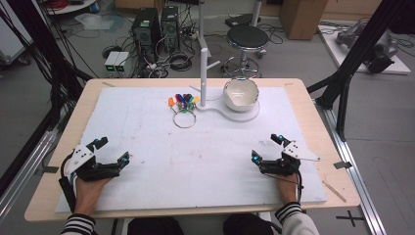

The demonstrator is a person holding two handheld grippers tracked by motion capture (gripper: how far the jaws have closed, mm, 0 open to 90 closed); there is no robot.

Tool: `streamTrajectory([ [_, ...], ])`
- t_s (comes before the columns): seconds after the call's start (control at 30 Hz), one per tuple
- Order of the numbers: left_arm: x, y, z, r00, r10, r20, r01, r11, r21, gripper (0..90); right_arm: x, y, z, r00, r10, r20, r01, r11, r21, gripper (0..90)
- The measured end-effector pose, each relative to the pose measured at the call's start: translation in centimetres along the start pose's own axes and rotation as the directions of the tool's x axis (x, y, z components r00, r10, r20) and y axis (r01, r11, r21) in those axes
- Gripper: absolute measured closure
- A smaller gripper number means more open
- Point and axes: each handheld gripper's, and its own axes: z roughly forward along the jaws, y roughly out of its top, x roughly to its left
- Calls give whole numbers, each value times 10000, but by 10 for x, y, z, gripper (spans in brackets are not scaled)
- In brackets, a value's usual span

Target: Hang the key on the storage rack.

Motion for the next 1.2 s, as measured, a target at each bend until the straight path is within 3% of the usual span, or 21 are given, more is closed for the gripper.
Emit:
streamTrajectory([
  [0.5, 0, 0, 0, 10000, -12, -62, 12, 10000, 35, 17, -1, 0, -1, 10000, 18, -8, -18, 10000, -97, 9],
  [1.0, 4, 2, 1, 9987, -500, -112, 502, 9986, 165, 17, -1, 0, -1, 10000, -18, -17, 18, 9999, -116, 9],
  [1.2, 8, 21, 5, 9999, -151, 33, 150, 9995, 282, 17, -1, 0, -1, 10000, 56, -17, -56, 9999, -92, 9],
])
